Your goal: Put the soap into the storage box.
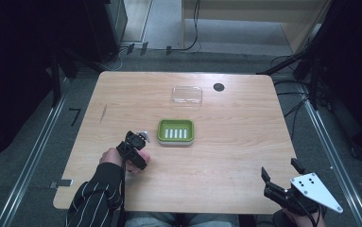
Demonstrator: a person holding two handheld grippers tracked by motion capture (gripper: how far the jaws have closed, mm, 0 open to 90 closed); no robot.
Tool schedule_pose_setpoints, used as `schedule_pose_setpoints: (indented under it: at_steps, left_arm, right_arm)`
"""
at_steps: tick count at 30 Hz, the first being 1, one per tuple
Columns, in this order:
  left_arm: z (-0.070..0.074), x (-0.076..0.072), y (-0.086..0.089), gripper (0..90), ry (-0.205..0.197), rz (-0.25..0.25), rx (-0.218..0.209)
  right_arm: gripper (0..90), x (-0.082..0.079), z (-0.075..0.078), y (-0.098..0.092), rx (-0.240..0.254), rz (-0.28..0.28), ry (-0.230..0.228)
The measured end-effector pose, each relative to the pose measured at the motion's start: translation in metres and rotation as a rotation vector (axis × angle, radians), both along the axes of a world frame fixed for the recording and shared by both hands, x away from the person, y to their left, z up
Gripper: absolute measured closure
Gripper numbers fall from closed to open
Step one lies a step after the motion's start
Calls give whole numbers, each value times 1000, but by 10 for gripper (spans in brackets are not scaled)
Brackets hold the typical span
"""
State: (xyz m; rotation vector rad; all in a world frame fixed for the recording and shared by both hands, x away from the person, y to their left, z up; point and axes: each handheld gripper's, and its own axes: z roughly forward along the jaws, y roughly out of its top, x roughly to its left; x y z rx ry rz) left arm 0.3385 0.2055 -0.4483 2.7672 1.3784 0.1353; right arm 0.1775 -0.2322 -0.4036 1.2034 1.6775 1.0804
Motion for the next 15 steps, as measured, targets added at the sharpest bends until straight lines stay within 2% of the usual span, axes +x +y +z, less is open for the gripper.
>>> schedule_pose_setpoints:
  at_steps: [15]
  left_arm:
    - [10,9,-6,387,0,-85,-1]
  right_arm:
    - [135,1,0,-1,3,8,18]
